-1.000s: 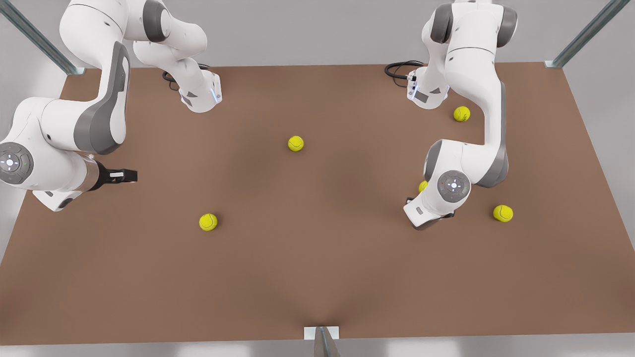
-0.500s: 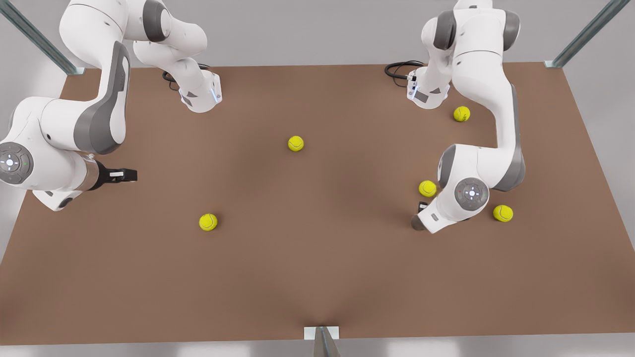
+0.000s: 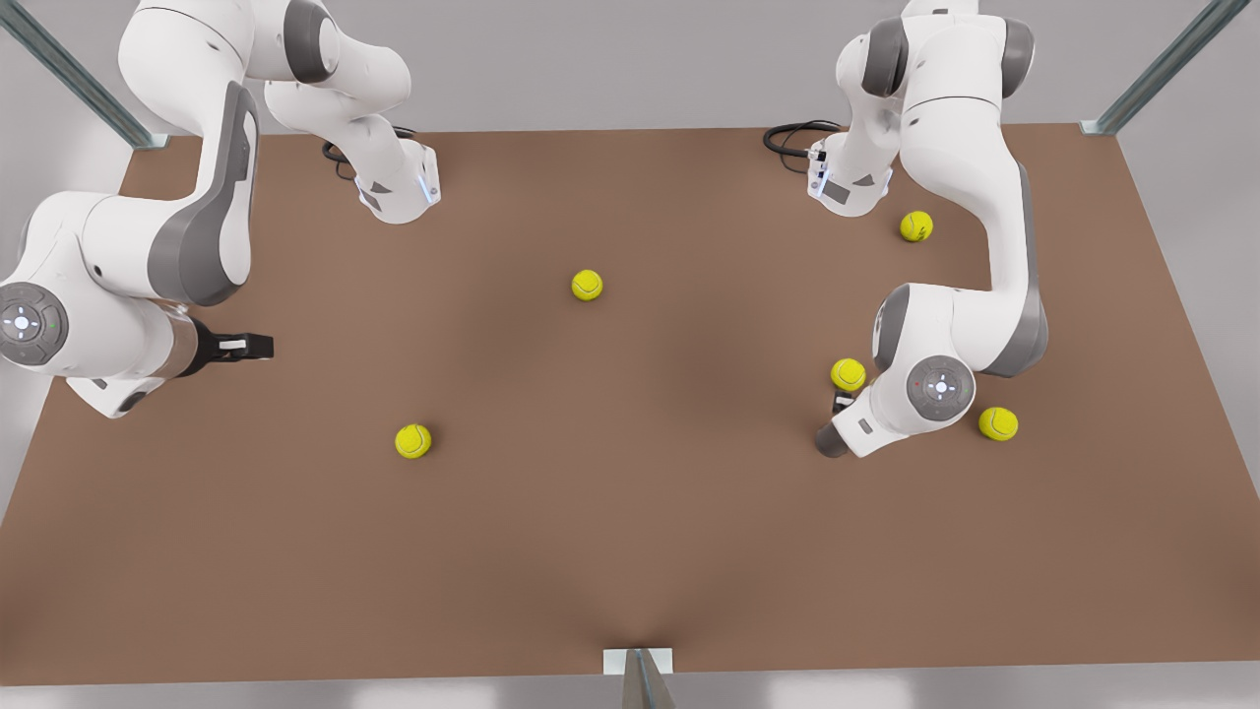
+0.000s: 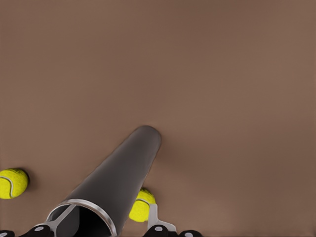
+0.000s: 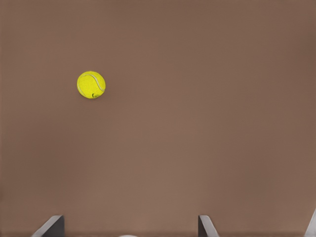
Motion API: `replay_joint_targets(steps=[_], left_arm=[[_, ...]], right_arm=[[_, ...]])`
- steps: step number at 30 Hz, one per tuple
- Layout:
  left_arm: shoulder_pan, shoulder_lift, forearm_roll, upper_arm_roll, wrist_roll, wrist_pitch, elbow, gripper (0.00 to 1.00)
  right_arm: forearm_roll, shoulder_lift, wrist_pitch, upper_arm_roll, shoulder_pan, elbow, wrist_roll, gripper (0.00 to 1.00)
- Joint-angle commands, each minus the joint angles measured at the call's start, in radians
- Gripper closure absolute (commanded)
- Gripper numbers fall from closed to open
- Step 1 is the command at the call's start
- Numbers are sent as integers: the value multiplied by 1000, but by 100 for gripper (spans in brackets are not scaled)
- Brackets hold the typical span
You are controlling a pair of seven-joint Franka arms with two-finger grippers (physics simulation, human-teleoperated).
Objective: Put the tennis tube upright
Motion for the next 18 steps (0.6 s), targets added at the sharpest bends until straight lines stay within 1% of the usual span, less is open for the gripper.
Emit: replay_joint_targets(steps=[1,3,4,5,6,8,9,11,12,13,14,15,16,17,18], left_arm=[[0,-3,-2,0,8,-28,3,24],[-2,-3,-2,-3,0,-88,55,23],[-2,-3,-1,-3,0,-106,73,21],[-2,-3,2,-4,1,-123,98,6],[0,-3,5,0,9,-143,142,0],[15,-20,5,19,20,-140,173,0],[17,-21,2,52,67,-142,201,0],[18,-110,-4,82,98,-143,195,0],[17,-123,5,79,97,-160,201,0],[26,-178,7,53,84,-186,193,0],[157,-221,42,-118,81,-188,189,0],[263,-244,120,-261,80,-188,184,0],[317,-278,151,-326,81,-177,155,0],[342,-310,150,-355,78,-162,124,0],[351,-319,148,-366,78,-146,107,0]], right_arm=[[0,-1,-2,-1,-1,1,0,0],[0,-1,-2,-1,0,0,0,0],[0,-1,-2,-1,0,0,0,0],[0,-1,-2,-1,0,0,0,0],[0,-1,-2,-1,0,0,0,0],[0,-1,-2,-1,0,0,0,0],[0,-1,-2,-1,0,0,0,0],[0,-4,-5,-1,-1,1,2,0],[2,-3,-4,-1,0,1,2,0],[2,-3,-1,-1,-1,1,0,0],[3,0,6,-1,0,1,0,0],[2,8,6,1,9,1,2,0],[17,5,7,-2,5,1,3,0],[-3,2,7,-2,11,1,6,0],[-27,3,10,-1,11,44,6,0]])
